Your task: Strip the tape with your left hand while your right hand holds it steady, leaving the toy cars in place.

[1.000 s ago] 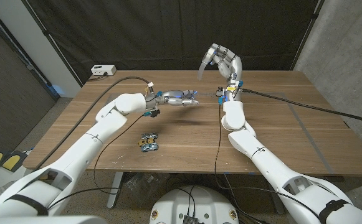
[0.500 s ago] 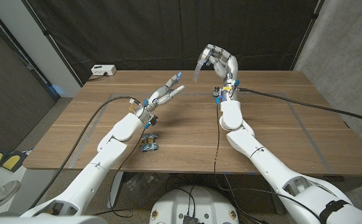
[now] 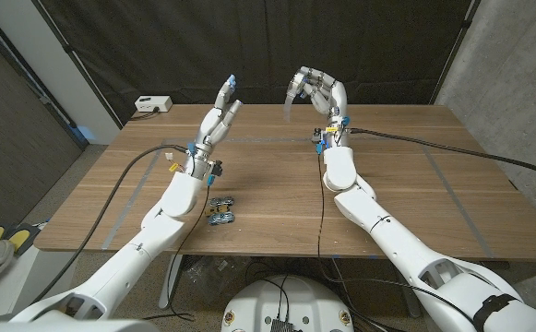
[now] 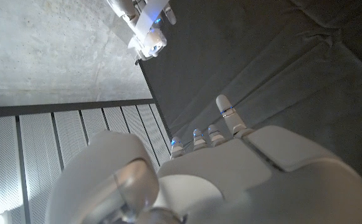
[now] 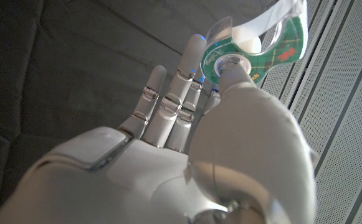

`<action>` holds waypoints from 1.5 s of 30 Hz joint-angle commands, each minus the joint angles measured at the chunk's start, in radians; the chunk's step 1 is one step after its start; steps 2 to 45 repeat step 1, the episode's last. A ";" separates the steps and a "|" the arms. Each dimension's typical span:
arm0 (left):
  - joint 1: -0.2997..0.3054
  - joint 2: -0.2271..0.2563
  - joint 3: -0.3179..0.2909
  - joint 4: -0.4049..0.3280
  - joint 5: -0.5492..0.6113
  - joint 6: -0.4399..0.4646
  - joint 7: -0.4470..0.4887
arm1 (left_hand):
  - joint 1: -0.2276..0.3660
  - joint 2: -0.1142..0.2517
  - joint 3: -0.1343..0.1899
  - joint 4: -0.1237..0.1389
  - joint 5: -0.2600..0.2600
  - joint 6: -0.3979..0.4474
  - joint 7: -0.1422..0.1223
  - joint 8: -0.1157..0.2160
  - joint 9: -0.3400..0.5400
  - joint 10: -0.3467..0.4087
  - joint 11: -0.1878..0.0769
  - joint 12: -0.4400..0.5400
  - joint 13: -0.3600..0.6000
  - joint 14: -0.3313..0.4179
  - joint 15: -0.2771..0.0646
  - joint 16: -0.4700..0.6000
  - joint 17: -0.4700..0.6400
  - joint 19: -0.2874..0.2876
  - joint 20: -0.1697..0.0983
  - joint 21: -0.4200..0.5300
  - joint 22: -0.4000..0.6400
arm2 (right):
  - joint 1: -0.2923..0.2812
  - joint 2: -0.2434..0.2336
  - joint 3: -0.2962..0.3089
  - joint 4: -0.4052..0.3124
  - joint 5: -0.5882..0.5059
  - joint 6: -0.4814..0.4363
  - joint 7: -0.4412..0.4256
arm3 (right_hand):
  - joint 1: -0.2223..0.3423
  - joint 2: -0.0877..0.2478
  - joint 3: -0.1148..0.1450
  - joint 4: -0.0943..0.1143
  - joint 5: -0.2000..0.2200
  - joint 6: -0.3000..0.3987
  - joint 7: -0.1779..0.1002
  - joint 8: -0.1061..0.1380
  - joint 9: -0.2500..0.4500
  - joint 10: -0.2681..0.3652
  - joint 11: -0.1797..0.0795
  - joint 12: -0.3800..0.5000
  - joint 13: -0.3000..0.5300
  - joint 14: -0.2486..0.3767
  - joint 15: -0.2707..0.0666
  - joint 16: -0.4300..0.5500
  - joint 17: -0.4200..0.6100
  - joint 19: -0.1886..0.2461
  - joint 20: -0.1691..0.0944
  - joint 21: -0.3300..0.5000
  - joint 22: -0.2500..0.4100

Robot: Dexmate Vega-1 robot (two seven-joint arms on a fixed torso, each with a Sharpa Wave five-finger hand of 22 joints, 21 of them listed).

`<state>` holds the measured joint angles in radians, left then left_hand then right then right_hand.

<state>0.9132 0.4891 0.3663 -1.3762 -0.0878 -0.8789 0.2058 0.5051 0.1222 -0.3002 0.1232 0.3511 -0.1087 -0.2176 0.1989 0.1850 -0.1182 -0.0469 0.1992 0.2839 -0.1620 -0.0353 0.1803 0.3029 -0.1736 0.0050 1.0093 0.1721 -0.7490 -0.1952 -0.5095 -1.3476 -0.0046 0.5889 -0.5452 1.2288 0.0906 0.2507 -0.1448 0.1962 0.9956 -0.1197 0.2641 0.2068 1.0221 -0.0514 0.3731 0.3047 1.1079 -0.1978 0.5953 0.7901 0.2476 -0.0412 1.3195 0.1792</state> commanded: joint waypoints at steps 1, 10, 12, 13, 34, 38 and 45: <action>-0.022 0.069 0.095 0.022 -0.139 -0.028 0.027 | -0.005 0.013 -0.001 0.005 0.001 0.005 -0.002 -0.005 0.000 -0.015 0.003 -0.003 -0.005 -0.013 -0.035 0.000 -0.008 -0.234 0.006 -0.006 0.001 | 0.027 0.024 -0.015 0.056 0.039 -0.004 0.027 | 0.002 0.009 -0.001 0.001 0.004 0.095 0.006 0.007 0.098 0.179 -0.083 -0.002 0.212 0.001 -0.038 -0.004 0.003 0.004 -0.120 0.000 0.004; -0.022 0.069 0.095 0.022 -0.139 -0.028 0.027 | -0.005 0.013 -0.001 0.005 0.001 0.005 -0.002 -0.005 0.000 -0.015 0.003 -0.003 -0.005 -0.013 -0.035 0.000 -0.008 -0.234 0.006 -0.006 0.001 | 0.027 0.024 -0.015 0.056 0.039 -0.004 0.027 | 0.002 0.009 -0.001 0.001 0.004 0.095 0.006 0.007 0.098 0.179 -0.083 -0.002 0.212 0.001 -0.038 -0.004 0.003 0.004 -0.120 0.000 0.004; -0.022 0.069 0.095 0.022 -0.139 -0.028 0.027 | -0.005 0.013 -0.001 0.005 0.001 0.005 -0.002 -0.005 0.000 -0.015 0.003 -0.003 -0.005 -0.013 -0.035 0.000 -0.008 -0.234 0.006 -0.006 0.001 | 0.027 0.024 -0.015 0.056 0.039 -0.004 0.027 | 0.002 0.009 -0.001 0.001 0.004 0.095 0.006 0.007 0.098 0.179 -0.083 -0.002 0.212 0.001 -0.038 -0.004 0.003 0.004 -0.120 0.000 0.004; -0.022 0.069 0.095 0.022 -0.139 -0.028 0.027 | -0.005 0.013 -0.001 0.005 0.001 0.005 -0.002 -0.005 0.000 -0.015 0.003 -0.003 -0.005 -0.013 -0.035 0.000 -0.008 -0.234 0.006 -0.006 0.001 | 0.027 0.024 -0.015 0.056 0.039 -0.004 0.027 | 0.002 0.009 -0.001 0.001 0.004 0.095 0.006 0.007 0.098 0.179 -0.083 -0.002 0.212 0.001 -0.038 -0.004 0.003 0.004 -0.120 0.000 0.004; -0.022 0.069 0.095 0.022 -0.139 -0.028 0.027 | -0.005 0.013 -0.001 0.005 0.001 0.005 -0.002 -0.005 0.000 -0.015 0.003 -0.003 -0.005 -0.013 -0.035 0.000 -0.008 -0.234 0.006 -0.006 0.001 | 0.027 0.024 -0.015 0.056 0.039 -0.004 0.027 | 0.002 0.009 -0.001 0.001 0.004 0.095 0.006 0.007 0.098 0.179 -0.083 -0.002 0.212 0.001 -0.038 -0.004 0.003 0.004 -0.120 0.000 0.004; -0.022 0.069 0.095 0.022 -0.139 -0.028 0.027 | -0.005 0.013 -0.001 0.005 0.001 0.005 -0.002 -0.005 0.000 -0.015 0.003 -0.003 -0.005 -0.013 -0.035 0.000 -0.008 -0.234 0.006 -0.006 0.001 | 0.027 0.024 -0.015 0.056 0.039 -0.004 0.027 | 0.002 0.009 -0.001 0.001 0.004 0.095 0.006 0.007 0.098 0.179 -0.083 -0.002 0.212 0.001 -0.038 -0.004 0.003 0.004 -0.120 0.000 0.004; -0.022 0.069 0.095 0.022 -0.139 -0.028 0.027 | -0.005 0.013 -0.001 0.005 0.001 0.005 -0.002 -0.005 0.000 -0.015 0.003 -0.003 -0.005 -0.013 -0.035 0.000 -0.008 -0.234 0.006 -0.006 0.001 | 0.027 0.024 -0.015 0.056 0.039 -0.004 0.027 | 0.002 0.009 -0.001 0.001 0.004 0.095 0.006 0.007 0.098 0.179 -0.083 -0.002 0.212 0.001 -0.038 -0.004 0.003 0.004 -0.120 0.000 0.004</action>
